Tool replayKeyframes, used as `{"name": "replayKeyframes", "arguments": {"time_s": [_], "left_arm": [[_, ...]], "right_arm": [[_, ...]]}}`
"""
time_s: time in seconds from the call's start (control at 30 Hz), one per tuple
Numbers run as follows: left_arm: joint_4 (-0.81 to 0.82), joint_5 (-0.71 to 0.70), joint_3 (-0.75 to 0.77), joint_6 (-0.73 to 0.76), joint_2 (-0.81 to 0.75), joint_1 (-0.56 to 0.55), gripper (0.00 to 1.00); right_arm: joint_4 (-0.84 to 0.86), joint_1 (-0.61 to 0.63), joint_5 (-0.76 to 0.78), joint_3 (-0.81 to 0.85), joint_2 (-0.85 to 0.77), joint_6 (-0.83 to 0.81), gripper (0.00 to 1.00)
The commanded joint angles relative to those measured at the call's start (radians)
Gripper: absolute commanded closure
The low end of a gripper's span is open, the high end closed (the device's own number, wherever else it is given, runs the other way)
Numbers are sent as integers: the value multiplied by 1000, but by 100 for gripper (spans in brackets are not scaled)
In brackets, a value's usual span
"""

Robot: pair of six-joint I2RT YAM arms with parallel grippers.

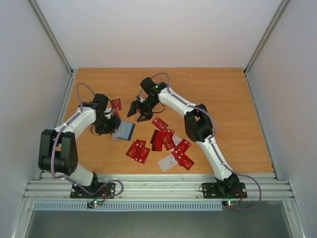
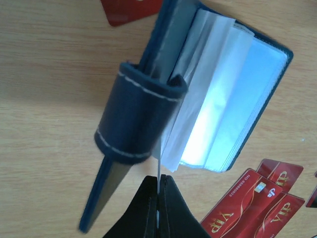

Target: Put the credit cards into the card holder

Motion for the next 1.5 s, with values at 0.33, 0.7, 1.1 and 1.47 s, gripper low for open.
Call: {"name": "replayKeyframes", "arguments": {"time_s": [0.33,0.7,1.1,1.47], "left_arm": [[122,350,-7,-36,192,227,100],[130,468,17,-62,299,298,100],[135,508,4,-84,328,307,100],[138,555,-49,-97,319,290,100]], "right_arm": [[226,41,-71,-117,-86,165,32],[242,54,39,-101,-46,241,32],[199,74,103,-29,27,250,32],[162,77,140,5,84,211,32]]}}
